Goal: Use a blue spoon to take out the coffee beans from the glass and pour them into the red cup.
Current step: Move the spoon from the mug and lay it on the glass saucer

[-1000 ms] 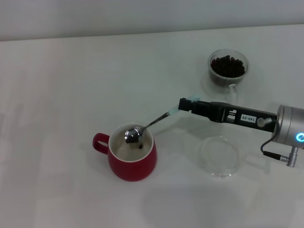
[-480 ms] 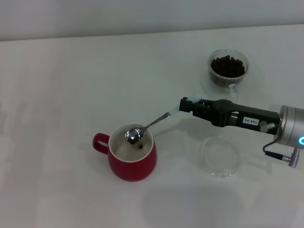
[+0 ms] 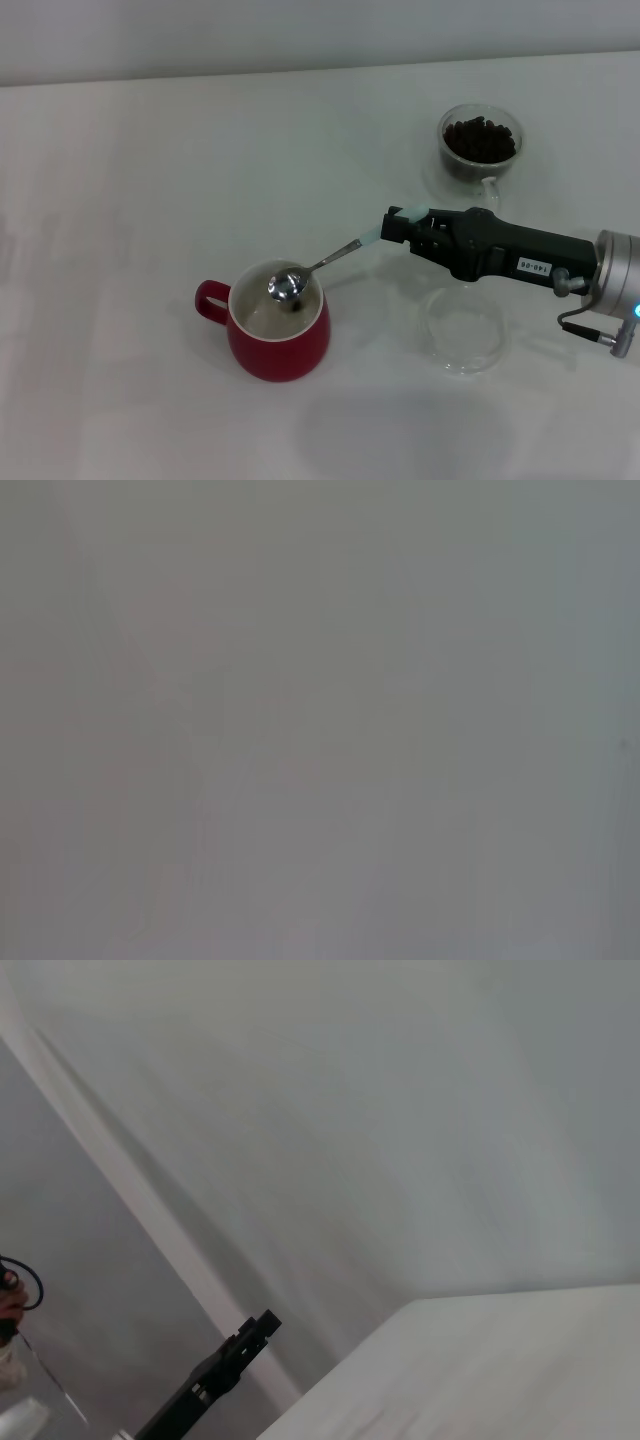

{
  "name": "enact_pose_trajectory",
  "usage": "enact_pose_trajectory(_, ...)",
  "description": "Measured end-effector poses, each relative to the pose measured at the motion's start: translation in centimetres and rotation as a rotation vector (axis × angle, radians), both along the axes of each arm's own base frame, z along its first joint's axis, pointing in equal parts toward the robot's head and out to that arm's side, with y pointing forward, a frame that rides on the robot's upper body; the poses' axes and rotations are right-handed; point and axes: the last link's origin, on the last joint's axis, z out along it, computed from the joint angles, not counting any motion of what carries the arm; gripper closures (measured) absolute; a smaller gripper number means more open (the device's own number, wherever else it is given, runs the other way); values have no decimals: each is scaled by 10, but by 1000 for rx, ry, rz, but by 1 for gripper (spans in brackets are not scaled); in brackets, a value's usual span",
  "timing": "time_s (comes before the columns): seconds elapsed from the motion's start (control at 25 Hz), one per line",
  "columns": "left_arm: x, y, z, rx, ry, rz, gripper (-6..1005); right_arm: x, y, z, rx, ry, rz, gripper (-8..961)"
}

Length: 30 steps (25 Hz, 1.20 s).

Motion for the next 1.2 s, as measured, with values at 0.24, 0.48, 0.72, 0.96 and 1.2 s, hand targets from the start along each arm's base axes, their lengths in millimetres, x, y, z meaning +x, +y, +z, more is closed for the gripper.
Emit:
enact_pose_trajectory(0.24, 0, 0, -1, 0, -3, 0, 272, 1, -2, 9, 51, 33, 8, 779)
enact_pose_trajectory(0.48, 1, -1, -1, -1, -5, 0, 272, 13, -11, 33, 103, 138, -55, 778)
enact_pose_trajectory(0.72, 1, 0, -2, -1, -6, -1, 273, 34, -19, 54, 67, 157, -152, 777)
enact_pose_trajectory(0.96, 1, -1, -2, -1, -8, -1, 274, 56, -25, 76, -25, 98, -228, 777)
enact_pose_trajectory(1.2, 0, -3, -2, -1, -8, 6, 274, 73, -31, 85, -22, 58, -282, 776)
